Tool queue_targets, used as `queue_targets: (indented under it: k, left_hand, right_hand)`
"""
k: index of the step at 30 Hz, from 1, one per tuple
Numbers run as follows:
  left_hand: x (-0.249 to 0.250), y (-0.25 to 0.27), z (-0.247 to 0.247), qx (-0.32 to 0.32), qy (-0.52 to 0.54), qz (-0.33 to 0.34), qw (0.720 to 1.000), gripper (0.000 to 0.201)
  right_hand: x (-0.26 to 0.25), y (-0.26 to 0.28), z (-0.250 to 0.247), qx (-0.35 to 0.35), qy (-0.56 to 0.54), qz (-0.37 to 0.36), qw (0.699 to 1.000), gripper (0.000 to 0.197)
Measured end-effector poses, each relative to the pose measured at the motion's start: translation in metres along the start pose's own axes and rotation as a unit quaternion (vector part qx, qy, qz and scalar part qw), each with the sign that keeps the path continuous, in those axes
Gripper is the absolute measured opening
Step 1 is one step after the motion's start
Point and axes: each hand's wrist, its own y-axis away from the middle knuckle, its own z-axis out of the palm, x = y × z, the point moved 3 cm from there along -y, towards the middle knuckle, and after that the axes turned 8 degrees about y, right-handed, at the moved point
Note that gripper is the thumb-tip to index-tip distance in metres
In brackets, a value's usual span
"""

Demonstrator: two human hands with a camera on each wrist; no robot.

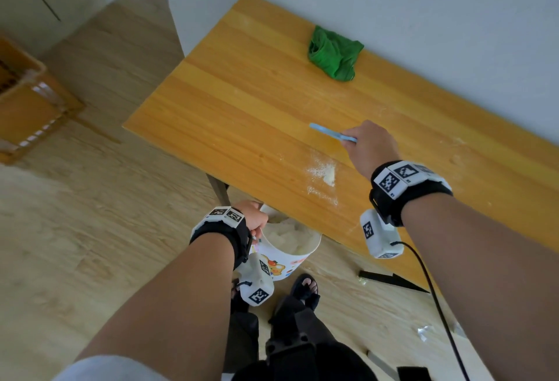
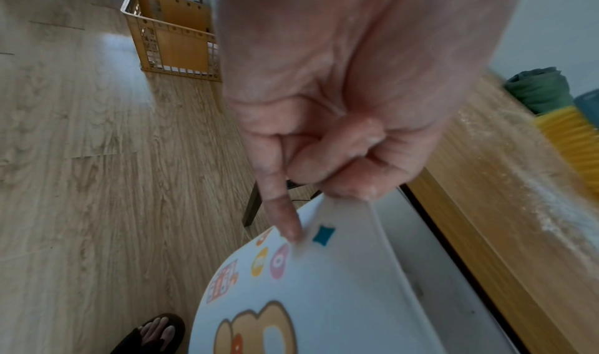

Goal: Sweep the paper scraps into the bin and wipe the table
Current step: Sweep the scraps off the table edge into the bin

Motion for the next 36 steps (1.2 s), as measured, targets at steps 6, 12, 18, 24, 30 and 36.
queue_targets:
  k: [6,12,18,24,30,36]
  left_hand:
    - [-0.001,-0.002,0.000,0.002,0.002,0.002,1.000,0.066]
    - [-0.002,-0.003,0.004,0.011,-0.002,-0.002,1.000,0.062]
    - [-0.002,-0.002,0.008,0.004,0.000,0.003,1.000,0.062]
    - [-0.007,-0.001,0.009,0.000,-0.002,0.009,1.000,0.059]
    - [-0.007,-0.003,0.008,0.007,0.003,0.017,1.000,0.057]
    - [-0.007,-0.004,0.008,0.014,-0.017,0.022,1.000,0.058]
  right_hand:
    - [-0.019,-0.003,0.010,-0.122,0.024,-0.117,0.985,0.026]
    - [-0.011,0.011,-0.002,-0.228,0.102,-0.171,0.953,0.022]
    - [0.003,0.020,-0.019,-0.117,0.039,-0.131,0.984,0.025]
    - [0.011,0.035,-0.002,-0.099,0.071,0.011,0.993,0.046]
    - [-0.011,0.056,0.014,-0.155,0.000,-0.030,0.988,0.049]
    - [0.007,0.048,-0.010,-0.064,-0.037,0.038,0.997,0.032]
